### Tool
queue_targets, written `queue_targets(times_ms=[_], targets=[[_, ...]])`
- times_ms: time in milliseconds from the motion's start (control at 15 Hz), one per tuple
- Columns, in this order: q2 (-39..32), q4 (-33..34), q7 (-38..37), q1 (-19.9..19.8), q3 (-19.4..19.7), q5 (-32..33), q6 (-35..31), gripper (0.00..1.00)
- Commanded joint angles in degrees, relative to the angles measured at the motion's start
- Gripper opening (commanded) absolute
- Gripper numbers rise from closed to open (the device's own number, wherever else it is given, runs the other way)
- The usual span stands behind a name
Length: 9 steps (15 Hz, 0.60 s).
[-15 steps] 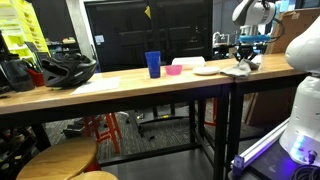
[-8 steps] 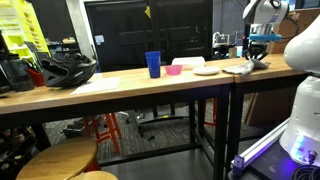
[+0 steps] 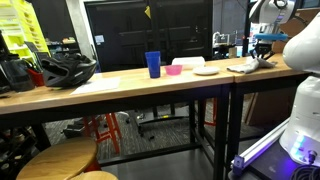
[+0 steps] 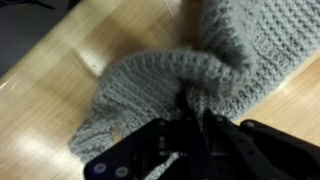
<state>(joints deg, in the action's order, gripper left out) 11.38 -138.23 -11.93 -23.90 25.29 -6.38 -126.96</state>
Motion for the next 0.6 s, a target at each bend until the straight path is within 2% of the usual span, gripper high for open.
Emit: queue_targets(times_ms=[0, 533], targets=[[-6.8, 1.7, 0.0, -1.2, 0.9, -1.6, -0.5, 0.02], [-11.6, 6.9, -1.4, -1.4, 1.3, -3.4, 0.3, 0.02]])
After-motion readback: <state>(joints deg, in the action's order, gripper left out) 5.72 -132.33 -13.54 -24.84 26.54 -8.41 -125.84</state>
